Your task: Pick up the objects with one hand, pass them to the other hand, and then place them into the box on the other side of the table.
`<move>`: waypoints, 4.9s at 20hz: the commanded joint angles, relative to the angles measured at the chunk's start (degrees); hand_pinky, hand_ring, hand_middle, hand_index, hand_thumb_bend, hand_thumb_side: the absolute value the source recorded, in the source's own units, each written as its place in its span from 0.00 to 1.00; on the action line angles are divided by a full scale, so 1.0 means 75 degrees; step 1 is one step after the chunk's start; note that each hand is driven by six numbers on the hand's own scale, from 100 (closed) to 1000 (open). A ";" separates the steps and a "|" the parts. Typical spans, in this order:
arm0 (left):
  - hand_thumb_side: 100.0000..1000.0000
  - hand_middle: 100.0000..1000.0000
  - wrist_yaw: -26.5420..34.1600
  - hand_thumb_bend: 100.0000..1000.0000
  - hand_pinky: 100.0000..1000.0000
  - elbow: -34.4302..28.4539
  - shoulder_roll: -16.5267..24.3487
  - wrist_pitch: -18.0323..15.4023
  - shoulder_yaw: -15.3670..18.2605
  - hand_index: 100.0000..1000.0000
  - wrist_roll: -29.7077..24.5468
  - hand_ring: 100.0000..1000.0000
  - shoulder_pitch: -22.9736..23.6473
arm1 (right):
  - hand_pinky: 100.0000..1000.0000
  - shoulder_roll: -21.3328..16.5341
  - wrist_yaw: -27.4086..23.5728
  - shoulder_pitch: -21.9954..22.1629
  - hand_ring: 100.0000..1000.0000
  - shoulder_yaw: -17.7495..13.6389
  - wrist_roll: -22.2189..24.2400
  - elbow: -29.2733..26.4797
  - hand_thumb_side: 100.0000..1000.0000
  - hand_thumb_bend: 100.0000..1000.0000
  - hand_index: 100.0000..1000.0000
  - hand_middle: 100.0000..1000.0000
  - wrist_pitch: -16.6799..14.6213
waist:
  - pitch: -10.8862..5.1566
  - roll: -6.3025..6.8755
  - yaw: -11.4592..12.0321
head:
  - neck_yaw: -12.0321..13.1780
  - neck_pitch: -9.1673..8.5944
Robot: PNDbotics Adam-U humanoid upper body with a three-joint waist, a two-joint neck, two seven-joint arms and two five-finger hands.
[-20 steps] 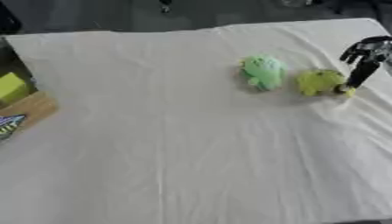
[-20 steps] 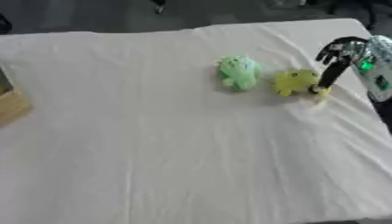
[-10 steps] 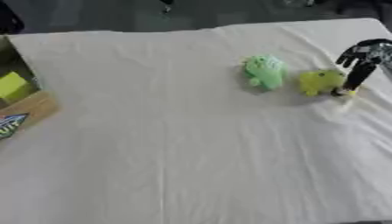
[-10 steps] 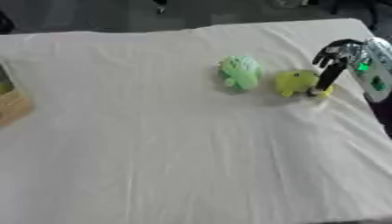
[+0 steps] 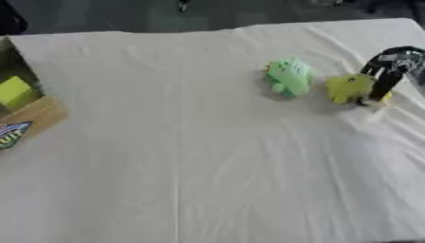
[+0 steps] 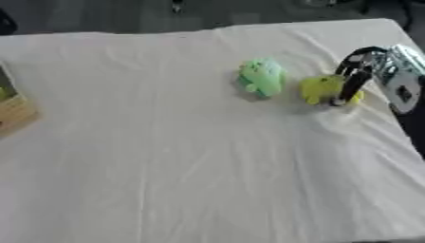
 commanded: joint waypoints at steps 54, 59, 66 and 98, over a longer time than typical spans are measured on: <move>0.50 0.58 0.0069 0.01 0.54 -0.0252 0.0281 -0.0071 0.0118 0.77 -0.0025 0.67 -0.0088 | 0.75 0.0039 -0.3684 0.2381 0.48 -0.0486 -0.5628 -0.5557 0.00 0.00 0.46 0.36 0.1724 | -0.0234 0.0093 -0.0161 | 0.0286 -0.0072; 0.50 0.58 0.0091 0.01 0.54 -0.0432 0.0305 -0.0180 0.0008 0.76 -0.0175 0.67 -0.0159 | 0.75 0.0297 -0.3821 0.2405 0.47 -0.0242 -0.5994 -0.5915 0.00 0.00 0.46 0.36 0.1796 | -0.0240 0.0096 -0.0158 | 0.0309 -0.0049; 0.51 0.58 0.0161 0.01 0.54 -0.0689 0.0356 -0.0481 -0.0273 0.76 -0.0576 0.67 -0.0347 | 0.72 0.0666 -0.4026 0.2196 0.46 0.0193 -0.6008 -0.6082 0.00 0.00 0.46 0.35 0.1829 | -0.0271 0.0090 -0.0158 | 0.0328 -0.0039; 0.46 0.59 0.0482 0.03 0.54 -0.1520 0.0020 -0.1598 -0.2390 0.76 -0.2053 0.65 -0.1774 | 0.70 0.2074 -0.4348 0.1127 0.44 0.1637 -0.4724 -0.6316 0.00 0.00 0.46 0.34 0.1678 | -0.0355 0.0092 -0.0166 | 0.0611 -0.0012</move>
